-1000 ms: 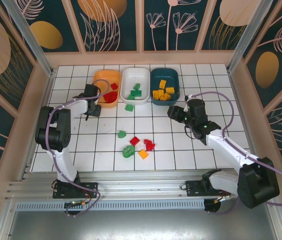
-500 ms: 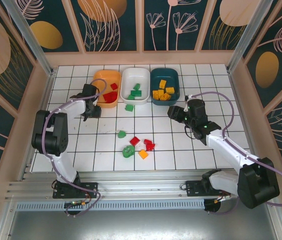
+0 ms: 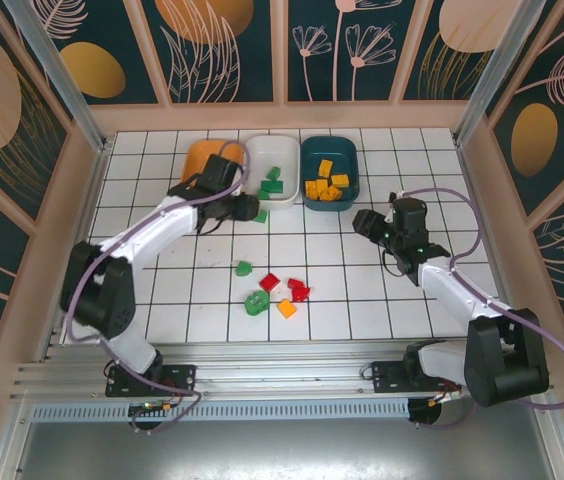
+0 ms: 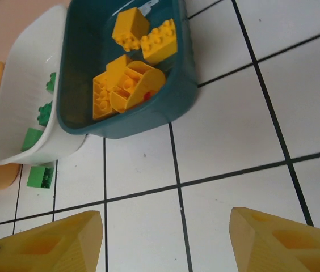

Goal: Sort the legos into containers by color

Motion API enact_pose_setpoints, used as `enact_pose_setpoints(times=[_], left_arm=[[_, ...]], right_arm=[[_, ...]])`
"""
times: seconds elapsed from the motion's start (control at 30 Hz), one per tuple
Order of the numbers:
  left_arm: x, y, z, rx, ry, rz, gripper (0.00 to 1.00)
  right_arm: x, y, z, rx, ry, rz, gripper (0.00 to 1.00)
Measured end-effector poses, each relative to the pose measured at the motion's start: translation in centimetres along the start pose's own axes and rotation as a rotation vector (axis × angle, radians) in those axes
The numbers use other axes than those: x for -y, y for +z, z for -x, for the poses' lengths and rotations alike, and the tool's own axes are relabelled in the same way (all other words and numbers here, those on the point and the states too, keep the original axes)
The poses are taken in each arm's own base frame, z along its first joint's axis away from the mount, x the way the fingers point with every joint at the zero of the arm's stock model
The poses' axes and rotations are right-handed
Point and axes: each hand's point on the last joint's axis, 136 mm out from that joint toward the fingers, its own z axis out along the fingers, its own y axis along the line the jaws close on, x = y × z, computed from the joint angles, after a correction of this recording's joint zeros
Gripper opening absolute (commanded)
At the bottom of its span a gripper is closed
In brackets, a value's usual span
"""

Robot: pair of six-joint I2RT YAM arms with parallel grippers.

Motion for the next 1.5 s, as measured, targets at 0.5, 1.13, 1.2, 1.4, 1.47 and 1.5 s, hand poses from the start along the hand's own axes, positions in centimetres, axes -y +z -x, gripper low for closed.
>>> enact_pose_setpoints(times=[0.5, 1.13, 1.2, 1.4, 1.47, 1.5], left_arm=[[15.1, 15.9, 10.1, 0.051, 0.018, -0.414, 0.44], [16.8, 12.0, 11.2, 0.076, 0.011, -0.515, 0.88], [16.9, 8.3, 11.7, 0.111, 0.026, -0.517, 0.88], [11.1, -6.1, 10.7, 0.359, -0.039, -0.417, 0.93], [7.2, -9.5, 9.4, 0.450, -0.108, -0.340, 0.98], [4.6, -10.8, 8.2, 0.492, -0.156, -0.280, 0.99]], right_arm=[[1.9, -0.1, 0.3, 0.000, 0.057, 0.002, 0.62], [-2.5, -0.2, 0.4, -0.004, -0.019, 0.068, 0.65], [-5.2, 0.0, -0.3, -0.017, -0.071, 0.102, 0.66], [-11.7, 3.3, -5.6, -0.129, -0.197, 0.130, 0.74], [-13.3, 5.3, -7.4, -0.163, -0.227, 0.103, 0.77], [-14.2, 6.5, -8.2, -0.175, -0.243, 0.089, 0.78]])
